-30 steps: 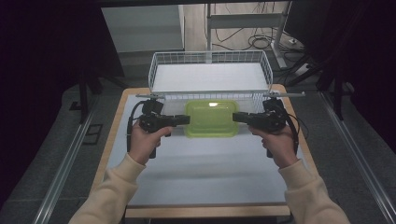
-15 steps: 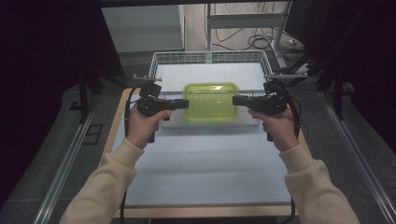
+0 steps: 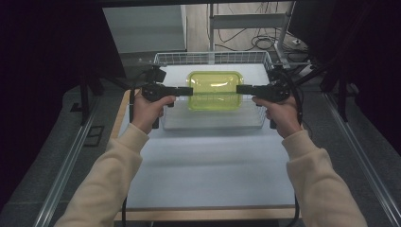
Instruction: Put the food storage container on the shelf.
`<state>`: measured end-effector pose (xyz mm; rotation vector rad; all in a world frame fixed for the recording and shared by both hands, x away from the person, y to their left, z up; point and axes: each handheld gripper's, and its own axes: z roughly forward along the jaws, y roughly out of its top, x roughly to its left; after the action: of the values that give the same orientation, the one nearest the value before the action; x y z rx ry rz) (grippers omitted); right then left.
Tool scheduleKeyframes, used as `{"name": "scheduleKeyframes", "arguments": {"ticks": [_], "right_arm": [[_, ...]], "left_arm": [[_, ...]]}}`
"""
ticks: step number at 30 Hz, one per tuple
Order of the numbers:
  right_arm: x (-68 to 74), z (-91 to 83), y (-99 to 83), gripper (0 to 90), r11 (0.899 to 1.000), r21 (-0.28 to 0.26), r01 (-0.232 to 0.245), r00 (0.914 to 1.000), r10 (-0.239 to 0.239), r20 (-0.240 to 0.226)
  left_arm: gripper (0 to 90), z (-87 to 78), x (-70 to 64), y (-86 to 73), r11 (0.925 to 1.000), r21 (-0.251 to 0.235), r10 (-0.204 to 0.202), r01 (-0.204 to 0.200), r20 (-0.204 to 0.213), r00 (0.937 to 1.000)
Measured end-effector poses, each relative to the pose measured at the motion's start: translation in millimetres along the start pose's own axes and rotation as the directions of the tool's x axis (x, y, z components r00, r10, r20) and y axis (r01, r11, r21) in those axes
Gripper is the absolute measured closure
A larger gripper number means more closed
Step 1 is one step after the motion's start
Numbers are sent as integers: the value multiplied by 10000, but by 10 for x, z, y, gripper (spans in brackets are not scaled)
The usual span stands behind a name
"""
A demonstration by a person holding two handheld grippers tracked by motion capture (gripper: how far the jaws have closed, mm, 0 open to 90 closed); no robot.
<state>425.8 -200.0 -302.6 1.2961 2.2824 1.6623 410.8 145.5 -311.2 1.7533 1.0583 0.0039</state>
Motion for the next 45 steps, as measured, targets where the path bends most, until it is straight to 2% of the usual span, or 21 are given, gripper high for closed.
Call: {"name": "scheduleKeyframes", "arguments": {"ticks": [2,4,7,12,20,26,29,34,36,37,43,44,45], "right_arm": [[-53,37,79,804,10000,-20,-33,10000,33,79],[-70,52,107,804,10000,-29,-51,9999,51,96],[-146,110,221,804,9998,-3,-197,9997,197,133],[-219,185,335,804,9993,3,-372,9990,372,261],[-294,260,410,803,9983,128,-576,9977,571,352],[-379,360,415,800,9963,288,-816,9955,801,497],[-404,392,417,797,9960,343,-825,9947,801,648],[-459,430,439,787,9952,121,-967,9930,956,686],[-460,452,441,776,9965,54,-833,9930,825,844],[-453,477,439,746,9977,-3,-672,9920,669,1067],[-483,515,422,719,9975,-197,-673,9900,692,1231],[-484,520,419,701,9979,-169,-628,9891,645,1323],[-486,544,406,653,9987,-24,-512,9849,509,1654]], "left_arm": [[804,41,57,99,9999,93,60,-59,-66,10000],[804,54,79,131,9999,107,34,-33,-61,10000],[804,113,168,254,9998,179,-86,87,-30,10000],[804,170,270,358,9993,235,-283,282,13,9996],[803,225,325,402,9988,234,-421,423,-88,9991],[801,321,436,412,9961,448,-752,761,-202,9970],[797,350,451,414,9956,294,-879,885,-206,9959],[781,401,472,446,9945,211,-1022,1029,-307,9943],[765,433,462,454,9943,142,-1048,1055,-453,9935],[748,456,467,457,9942,135,-1060,1068,-490,9932],[692,499,492,459,9928,-51,-1200,1199,-617,9909],[692,509,498,458,9929,-46,-1185,1185,-743,9902],[657,523,508,456,9931,-21,-1171,1174,-819,9897]]}}
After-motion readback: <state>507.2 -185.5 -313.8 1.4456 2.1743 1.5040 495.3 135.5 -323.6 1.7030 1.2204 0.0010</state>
